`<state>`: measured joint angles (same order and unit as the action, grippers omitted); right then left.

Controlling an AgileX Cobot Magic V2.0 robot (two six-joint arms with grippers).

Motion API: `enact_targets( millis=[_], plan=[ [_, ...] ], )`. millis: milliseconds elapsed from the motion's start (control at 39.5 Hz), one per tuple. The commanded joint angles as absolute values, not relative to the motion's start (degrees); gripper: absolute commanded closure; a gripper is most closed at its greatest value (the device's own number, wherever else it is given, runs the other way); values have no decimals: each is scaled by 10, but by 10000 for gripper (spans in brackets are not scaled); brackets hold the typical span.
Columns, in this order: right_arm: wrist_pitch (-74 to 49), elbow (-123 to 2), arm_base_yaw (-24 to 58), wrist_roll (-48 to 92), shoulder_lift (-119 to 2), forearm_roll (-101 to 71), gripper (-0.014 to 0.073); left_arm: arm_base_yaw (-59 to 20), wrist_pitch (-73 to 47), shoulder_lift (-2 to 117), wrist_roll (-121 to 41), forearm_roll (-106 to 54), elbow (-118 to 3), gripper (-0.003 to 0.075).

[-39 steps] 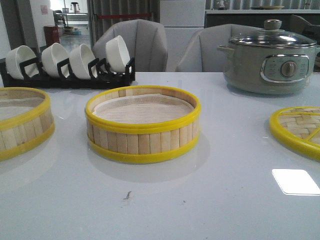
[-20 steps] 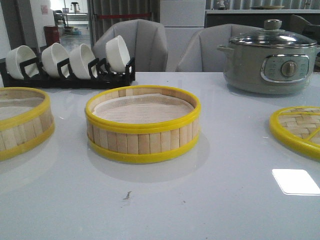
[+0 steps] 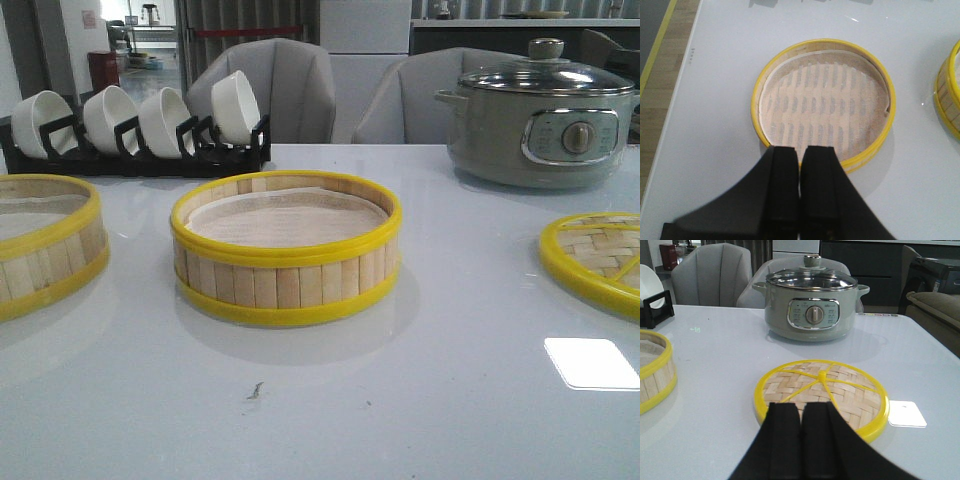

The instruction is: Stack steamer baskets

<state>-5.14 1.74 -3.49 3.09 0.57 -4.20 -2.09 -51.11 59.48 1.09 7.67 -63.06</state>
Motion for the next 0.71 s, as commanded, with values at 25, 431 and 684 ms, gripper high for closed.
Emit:
enact_targets(
  millis=[25, 431, 684],
  plan=[
    [-5, 9, -34, 30, 18, -36, 539, -22, -464, 587, 8, 96, -648, 631],
    [-5, 9, -34, 30, 18, -36, 539, -22, -480, 587, 9, 69, -648, 631],
    [-4, 9, -34, 30, 18, -36, 539, -22, -501, 587, 9, 36, -648, 631]
  ],
)
